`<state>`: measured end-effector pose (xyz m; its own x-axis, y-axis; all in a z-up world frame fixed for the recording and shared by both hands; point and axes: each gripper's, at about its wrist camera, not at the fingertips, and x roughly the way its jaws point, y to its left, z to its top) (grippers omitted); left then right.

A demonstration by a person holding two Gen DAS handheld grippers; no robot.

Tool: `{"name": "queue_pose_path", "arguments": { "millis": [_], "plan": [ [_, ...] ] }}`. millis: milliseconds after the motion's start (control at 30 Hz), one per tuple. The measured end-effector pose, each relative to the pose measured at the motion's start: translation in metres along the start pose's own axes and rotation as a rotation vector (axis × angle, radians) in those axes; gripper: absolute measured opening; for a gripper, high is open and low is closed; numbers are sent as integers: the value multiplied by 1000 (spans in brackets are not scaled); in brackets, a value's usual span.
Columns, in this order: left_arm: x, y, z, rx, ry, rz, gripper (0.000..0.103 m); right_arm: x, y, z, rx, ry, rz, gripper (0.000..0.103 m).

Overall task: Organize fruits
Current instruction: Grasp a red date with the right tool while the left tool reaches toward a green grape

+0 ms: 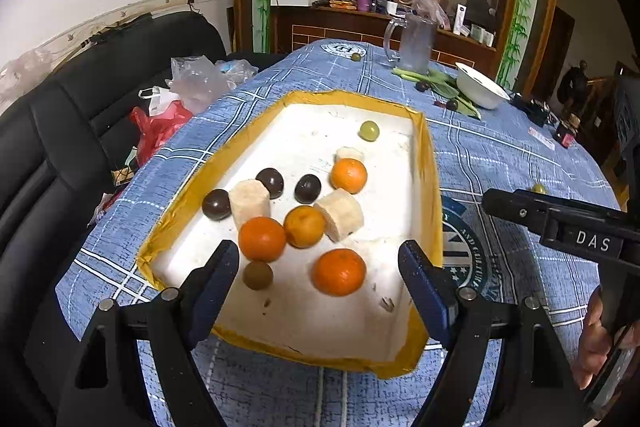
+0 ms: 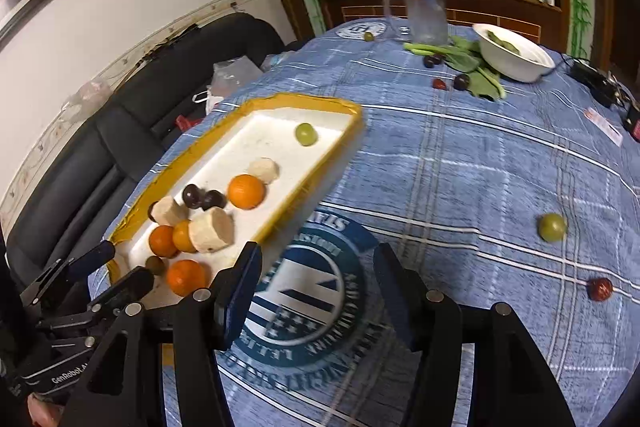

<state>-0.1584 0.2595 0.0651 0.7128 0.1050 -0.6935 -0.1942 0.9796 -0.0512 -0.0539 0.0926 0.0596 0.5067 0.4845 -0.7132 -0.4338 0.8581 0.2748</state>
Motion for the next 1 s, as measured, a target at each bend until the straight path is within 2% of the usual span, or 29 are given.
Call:
{"name": "queue_pose_path", "arguments": {
  "millis": [533, 1000],
  "plan": [
    [-2, -30, -2, 72, 16, 4, 81, -30, -58, -9, 82, -39, -62, 63],
    [9, -65, -3, 155, 41, 11, 81, -55, -136, -16, 223, -78, -117, 64]
  ]
}}
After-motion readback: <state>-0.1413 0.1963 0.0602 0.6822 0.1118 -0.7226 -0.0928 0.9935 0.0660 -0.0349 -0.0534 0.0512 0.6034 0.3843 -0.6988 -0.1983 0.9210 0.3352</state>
